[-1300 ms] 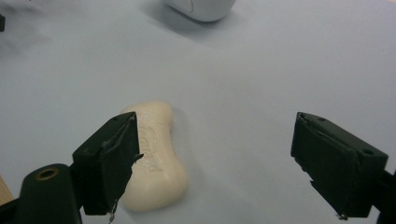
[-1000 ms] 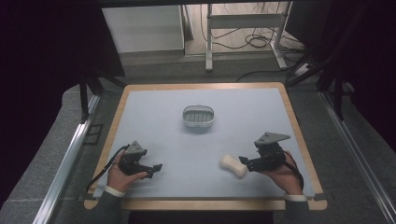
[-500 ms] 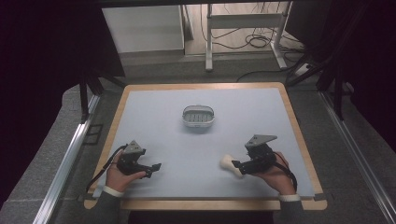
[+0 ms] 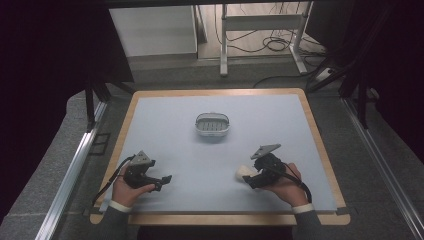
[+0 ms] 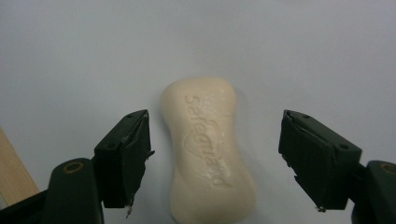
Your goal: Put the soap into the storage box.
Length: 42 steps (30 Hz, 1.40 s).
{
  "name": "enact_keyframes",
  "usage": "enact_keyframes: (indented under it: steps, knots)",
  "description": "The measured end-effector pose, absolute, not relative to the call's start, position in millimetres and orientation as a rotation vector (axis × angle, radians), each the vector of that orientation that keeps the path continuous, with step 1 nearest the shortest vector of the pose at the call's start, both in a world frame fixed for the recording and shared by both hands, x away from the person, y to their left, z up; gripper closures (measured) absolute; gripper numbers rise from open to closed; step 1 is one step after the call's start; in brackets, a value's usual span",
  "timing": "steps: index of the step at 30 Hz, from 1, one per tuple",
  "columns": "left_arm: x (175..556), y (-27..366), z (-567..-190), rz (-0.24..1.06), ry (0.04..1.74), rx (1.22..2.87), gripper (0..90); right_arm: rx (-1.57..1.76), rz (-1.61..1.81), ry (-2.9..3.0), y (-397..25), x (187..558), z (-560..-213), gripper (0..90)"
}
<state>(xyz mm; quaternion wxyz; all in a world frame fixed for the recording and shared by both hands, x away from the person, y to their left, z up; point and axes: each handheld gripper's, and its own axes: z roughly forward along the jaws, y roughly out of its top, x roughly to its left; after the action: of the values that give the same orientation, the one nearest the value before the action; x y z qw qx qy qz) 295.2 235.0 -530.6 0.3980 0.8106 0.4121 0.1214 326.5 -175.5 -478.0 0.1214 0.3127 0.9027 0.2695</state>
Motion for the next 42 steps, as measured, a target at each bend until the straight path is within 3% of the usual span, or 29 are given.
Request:
enact_keyframes:
  steps: [20,34,36,42]
  knots:
    - [295,235,-531,0.313,1.042,2.060,6.7,0.893,0.556,2.768,-159,339,-494,30.6]
    - [295,235,-531,0.314,1.041,2.064,6.7,0.863,0.380,2.826,-150,345,-497,40.1]
    - [295,236,-531,0.316,1.041,2.065,6.7,0.854,0.356,2.844,-148,346,-497,46.5]
    - [295,236,-531,0.317,1.043,2.063,6.7,0.835,0.297,2.878,-145,350,-495,47.8]
